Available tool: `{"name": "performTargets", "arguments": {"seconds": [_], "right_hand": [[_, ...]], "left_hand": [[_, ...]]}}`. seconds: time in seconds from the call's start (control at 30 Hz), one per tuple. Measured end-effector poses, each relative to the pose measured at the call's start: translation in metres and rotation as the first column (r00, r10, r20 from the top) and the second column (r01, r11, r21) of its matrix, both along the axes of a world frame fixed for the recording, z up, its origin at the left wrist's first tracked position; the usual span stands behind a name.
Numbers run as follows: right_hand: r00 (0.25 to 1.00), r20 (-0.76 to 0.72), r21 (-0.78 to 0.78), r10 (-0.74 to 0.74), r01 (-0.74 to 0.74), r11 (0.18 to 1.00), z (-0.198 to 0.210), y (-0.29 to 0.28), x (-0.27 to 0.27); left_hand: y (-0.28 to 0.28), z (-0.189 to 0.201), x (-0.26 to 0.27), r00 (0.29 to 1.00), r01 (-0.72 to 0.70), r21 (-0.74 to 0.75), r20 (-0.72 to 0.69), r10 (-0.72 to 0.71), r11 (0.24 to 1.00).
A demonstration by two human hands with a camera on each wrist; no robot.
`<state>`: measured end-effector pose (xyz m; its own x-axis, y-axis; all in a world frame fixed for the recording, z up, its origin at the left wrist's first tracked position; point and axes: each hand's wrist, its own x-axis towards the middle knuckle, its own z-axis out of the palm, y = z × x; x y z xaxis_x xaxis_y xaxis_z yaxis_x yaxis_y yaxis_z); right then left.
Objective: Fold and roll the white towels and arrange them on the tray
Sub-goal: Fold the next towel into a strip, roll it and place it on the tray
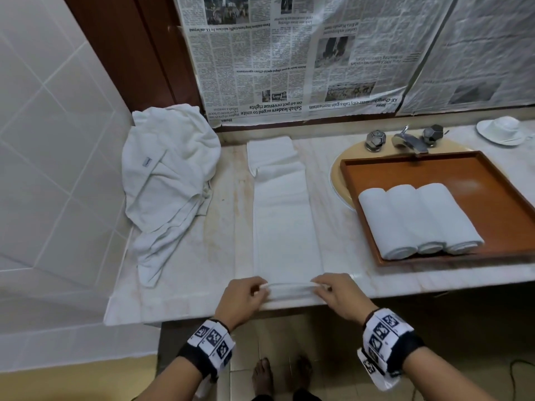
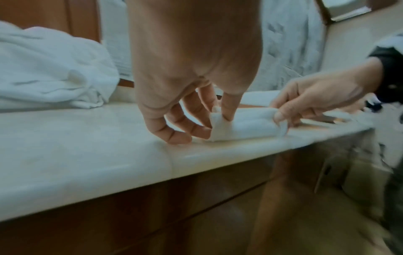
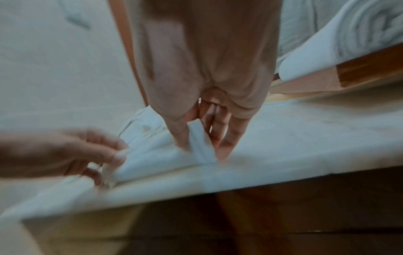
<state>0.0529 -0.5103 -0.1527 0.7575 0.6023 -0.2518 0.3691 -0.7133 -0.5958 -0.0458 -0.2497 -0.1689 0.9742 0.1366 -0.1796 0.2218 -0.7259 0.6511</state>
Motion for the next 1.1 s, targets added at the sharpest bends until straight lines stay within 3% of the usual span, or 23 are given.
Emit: {"name": "performTargets", "arguments": {"seconds": [0.17,0.3,0.37,0.5,0.7,0.8,0.87,0.93,1.0,1.1], "right_hand": [[0.991,-0.031,0.028,-0.131,0.132,0.991,-0.003,0.009,0.010],[0.990,0.126,0.017,-0.058,0.056,0.998,-0.008,0.014,-0.002],[0.966,0.258,-0.059,0.024,-0.009,0.998,-0.012,0.014,-0.009],[0.884,0.433,-0.183,0.176,-0.105,0.977,-0.015,0.007,-0.016],[0.862,0.466,-0.255,0.200,-0.086,0.963,-0.012,0.022,-0.011],[0.932,0.346,-0.160,0.107,-0.054,0.986,-0.008,0.021,0.001],[0.986,0.166,-0.114,-0.004,0.023,0.993,-0.002,0.019,0.010],[0.992,0.058,-0.061,-0.112,0.116,0.991,0.000,0.019,0.014],[0.984,0.017,-0.016,-0.178,0.178,0.984,-0.003,0.020,0.016],[0.967,0.030,0.083,-0.254,0.250,0.965,-0.010,0.021,0.016]], "left_hand": [[-0.007,0.000,0.014,0.980,-0.167,-0.014,-0.114,0.165,0.986],[-0.023,-0.002,0.016,0.974,-0.223,0.030,-0.036,0.224,0.974],[-0.030,-0.001,0.014,0.984,-0.176,0.109,0.056,0.171,0.978],[-0.035,-0.009,0.007,0.985,0.055,0.343,0.136,-0.108,0.938],[-0.045,-0.004,0.012,0.983,0.115,0.489,0.066,-0.169,0.864],[-0.044,0.002,0.017,0.989,0.138,0.460,-0.011,-0.150,0.877],[-0.037,0.003,0.017,0.993,0.117,0.367,-0.048,-0.107,0.923],[-0.029,0.007,0.017,0.997,-0.002,0.128,-0.079,0.013,0.992],[-0.024,0.010,0.020,0.978,-0.176,-0.072,-0.126,0.166,0.982],[-0.024,0.011,0.027,0.946,-0.302,-0.133,-0.162,0.280,0.944]]}}
